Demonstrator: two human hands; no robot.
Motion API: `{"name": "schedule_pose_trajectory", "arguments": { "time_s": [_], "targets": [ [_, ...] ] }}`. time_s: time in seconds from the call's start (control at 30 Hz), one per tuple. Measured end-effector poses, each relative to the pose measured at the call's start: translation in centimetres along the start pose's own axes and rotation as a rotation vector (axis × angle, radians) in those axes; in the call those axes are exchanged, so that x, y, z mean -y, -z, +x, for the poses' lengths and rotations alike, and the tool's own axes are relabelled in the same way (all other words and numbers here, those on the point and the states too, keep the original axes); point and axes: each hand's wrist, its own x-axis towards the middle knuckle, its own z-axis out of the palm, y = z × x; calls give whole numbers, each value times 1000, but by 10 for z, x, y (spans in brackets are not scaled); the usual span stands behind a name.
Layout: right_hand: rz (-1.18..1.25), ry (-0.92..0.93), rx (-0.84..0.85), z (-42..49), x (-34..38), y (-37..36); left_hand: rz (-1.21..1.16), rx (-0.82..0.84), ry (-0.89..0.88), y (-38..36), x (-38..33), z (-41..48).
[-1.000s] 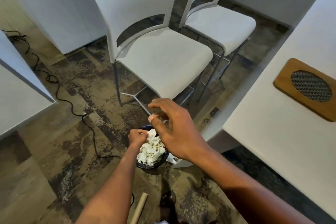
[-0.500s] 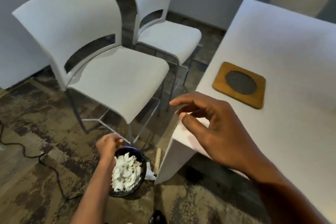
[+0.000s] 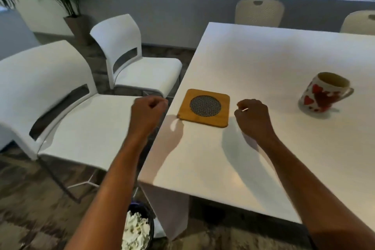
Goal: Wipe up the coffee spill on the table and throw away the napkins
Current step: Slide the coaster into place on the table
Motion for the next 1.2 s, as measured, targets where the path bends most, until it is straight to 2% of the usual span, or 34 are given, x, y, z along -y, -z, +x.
{"name": "schedule_pose_trajectory", "arguments": {
  "time_s": [0.1, 0.17, 0.43, 0.7, 0.97, 1.2],
  "targets": [
    [50, -81, 88, 16, -2, -11, 224, 48, -14, -49, -3, 22],
    [91, -141, 91, 24, 1, -17, 307, 56, 13, -70, -2, 31],
    [79, -232, 194, 41, 14, -21, 558, 80, 89, -100, -8, 45],
    [190, -255, 181, 44, -9, -10, 377, 123, 175, -110, -13, 35],
    [154, -286, 41, 40, -64, 39, 195, 170, 215, -157, -44, 3],
    [134, -290, -44, 22, -114, 89, 131, 255, 206, -201, -73, -30]
  ]
}}
